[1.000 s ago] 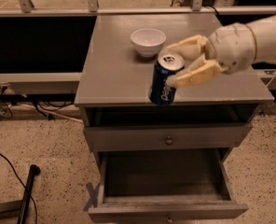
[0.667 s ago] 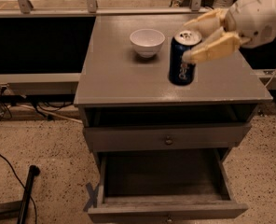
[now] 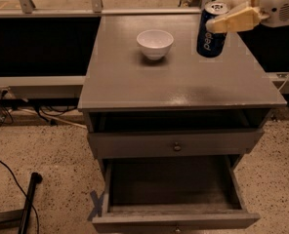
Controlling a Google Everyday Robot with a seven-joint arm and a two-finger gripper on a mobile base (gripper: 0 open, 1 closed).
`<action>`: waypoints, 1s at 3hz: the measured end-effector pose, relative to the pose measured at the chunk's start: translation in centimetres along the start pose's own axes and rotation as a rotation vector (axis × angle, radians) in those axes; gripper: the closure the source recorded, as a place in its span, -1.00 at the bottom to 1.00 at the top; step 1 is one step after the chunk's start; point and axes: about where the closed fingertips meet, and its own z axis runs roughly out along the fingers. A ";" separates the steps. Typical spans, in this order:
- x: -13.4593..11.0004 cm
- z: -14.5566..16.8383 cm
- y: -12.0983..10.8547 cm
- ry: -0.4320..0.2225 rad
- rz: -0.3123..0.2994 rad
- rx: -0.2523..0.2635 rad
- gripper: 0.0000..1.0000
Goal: Pick pepsi can from middle drawer and place on counter
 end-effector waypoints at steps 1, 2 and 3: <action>2.9 1.0 -2.6 -0.002 0.080 0.076 1.00; 7.1 0.8 -3.9 0.029 0.162 0.124 0.64; 11.0 0.5 -4.0 -0.049 0.238 0.153 0.03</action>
Offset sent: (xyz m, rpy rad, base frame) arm 0.0524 -0.0782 -0.0996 0.0623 0.1585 -0.2909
